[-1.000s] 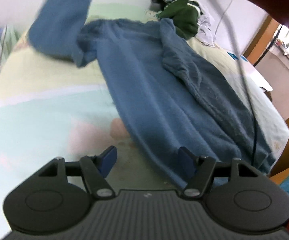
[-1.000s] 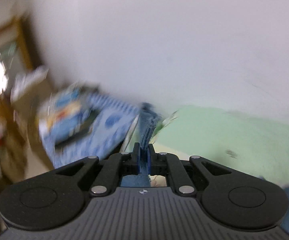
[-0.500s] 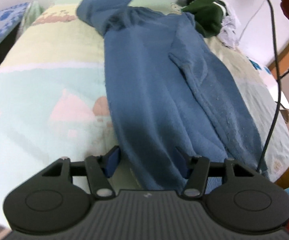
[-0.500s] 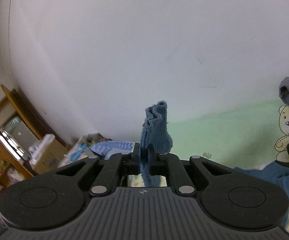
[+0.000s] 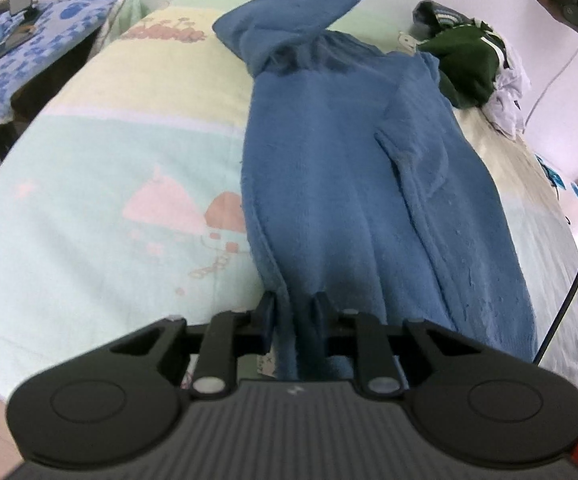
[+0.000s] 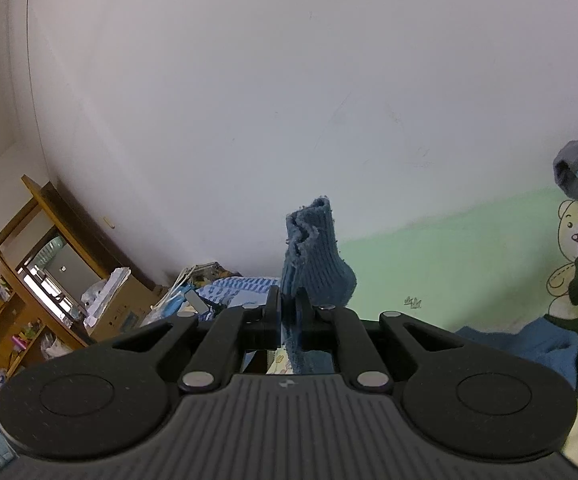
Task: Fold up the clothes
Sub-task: 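Lift the sleeve and lay it across the sweater body with the right gripper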
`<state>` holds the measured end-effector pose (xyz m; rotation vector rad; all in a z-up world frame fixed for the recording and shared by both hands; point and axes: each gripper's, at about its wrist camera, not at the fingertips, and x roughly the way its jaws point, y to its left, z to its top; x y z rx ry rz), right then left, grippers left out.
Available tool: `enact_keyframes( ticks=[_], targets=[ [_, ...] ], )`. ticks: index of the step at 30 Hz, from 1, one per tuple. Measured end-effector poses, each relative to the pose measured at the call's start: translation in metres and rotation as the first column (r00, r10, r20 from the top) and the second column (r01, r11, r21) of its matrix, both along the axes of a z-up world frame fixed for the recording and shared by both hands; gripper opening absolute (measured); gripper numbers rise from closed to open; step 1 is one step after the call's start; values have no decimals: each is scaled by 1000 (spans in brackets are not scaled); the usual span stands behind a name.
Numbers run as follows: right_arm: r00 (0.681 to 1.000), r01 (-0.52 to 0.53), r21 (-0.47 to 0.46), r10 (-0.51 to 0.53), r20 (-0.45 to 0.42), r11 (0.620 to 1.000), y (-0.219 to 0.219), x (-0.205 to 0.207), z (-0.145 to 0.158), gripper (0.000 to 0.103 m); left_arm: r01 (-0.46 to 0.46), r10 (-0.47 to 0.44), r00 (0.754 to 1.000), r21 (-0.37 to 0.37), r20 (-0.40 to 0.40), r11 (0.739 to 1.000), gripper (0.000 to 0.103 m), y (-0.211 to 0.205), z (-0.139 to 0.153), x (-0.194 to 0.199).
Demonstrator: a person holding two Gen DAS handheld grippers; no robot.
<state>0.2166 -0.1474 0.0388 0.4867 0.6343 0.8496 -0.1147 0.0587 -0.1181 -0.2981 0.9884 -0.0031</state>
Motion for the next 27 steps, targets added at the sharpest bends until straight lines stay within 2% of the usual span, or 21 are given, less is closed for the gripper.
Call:
enact_keyframes(
  ticks=[3,7,9,13,18,24,27],
  targets=[
    [1000,17,16,-17,-1,1000,-3,2,-1,6,-19,19,1000,29,23,999,3,-4,9,0],
    [998,59,63,-59,6,996,-12,5,1,6,-5,1,999,84,51,996,3,-14,19,-4],
    [997,75,86,-75,-4,993,-19,7,2,6,16,-21,999,129,41,992,3,-22,19,-3],
    [994,105,123,-105,-9,987,-33,5,4,6,38,-44,999,152,33,988,3,-32,16,-1],
    [988,153,150,-151,-24,977,-51,2,1,6,51,-57,998,230,20,972,3,-43,17,1],
    [974,227,163,-222,-49,960,-95,1,-14,6,104,-121,991,260,51,960,3,-58,26,-5],
    [966,260,175,-253,-62,950,-117,0,-21,6,131,-144,989,264,31,956,3,-65,21,-4]
  ],
)
